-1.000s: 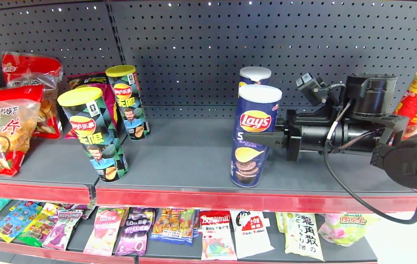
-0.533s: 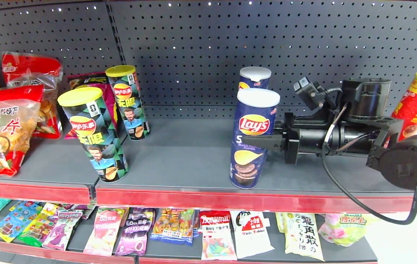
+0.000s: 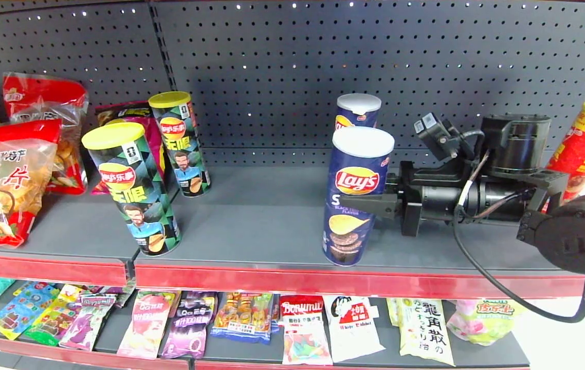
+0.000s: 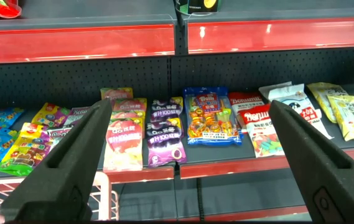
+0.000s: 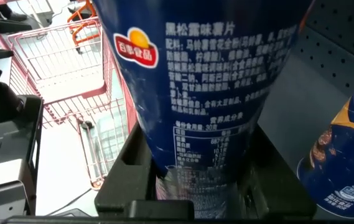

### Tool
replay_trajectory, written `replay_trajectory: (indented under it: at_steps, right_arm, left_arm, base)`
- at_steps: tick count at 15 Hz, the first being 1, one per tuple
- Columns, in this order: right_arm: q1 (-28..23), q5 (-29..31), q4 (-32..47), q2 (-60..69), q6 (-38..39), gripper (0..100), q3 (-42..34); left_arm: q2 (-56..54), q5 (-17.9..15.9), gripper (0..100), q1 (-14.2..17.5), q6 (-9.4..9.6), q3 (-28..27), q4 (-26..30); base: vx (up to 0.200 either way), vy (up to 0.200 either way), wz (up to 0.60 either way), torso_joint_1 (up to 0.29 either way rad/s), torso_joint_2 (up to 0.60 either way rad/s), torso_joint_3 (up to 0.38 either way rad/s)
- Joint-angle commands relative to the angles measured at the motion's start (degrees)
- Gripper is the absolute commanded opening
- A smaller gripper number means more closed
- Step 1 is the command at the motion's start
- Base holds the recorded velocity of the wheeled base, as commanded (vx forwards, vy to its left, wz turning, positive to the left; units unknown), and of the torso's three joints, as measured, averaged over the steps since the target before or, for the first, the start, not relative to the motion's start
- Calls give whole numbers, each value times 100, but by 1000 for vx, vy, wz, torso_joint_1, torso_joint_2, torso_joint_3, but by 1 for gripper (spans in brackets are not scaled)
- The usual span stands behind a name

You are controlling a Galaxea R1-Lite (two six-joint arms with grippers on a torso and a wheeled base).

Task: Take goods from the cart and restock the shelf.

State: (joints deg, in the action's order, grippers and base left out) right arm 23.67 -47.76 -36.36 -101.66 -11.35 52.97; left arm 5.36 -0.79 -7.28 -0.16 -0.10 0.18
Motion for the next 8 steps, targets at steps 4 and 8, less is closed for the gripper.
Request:
replay_trajectory:
  at_steps: [4,8]
  right_arm:
    - [23,-5,33,50,10,0,-6]
    - [23,-66,33,50,1,0,-23]
  left_arm:
    - [9,0,100,-2,-2,1,-1]
    - [9,0,100,-2,-2,1,-1]
  base:
    - [0,0,0,0,0,0]
    - [0,0,0,0,0,0]
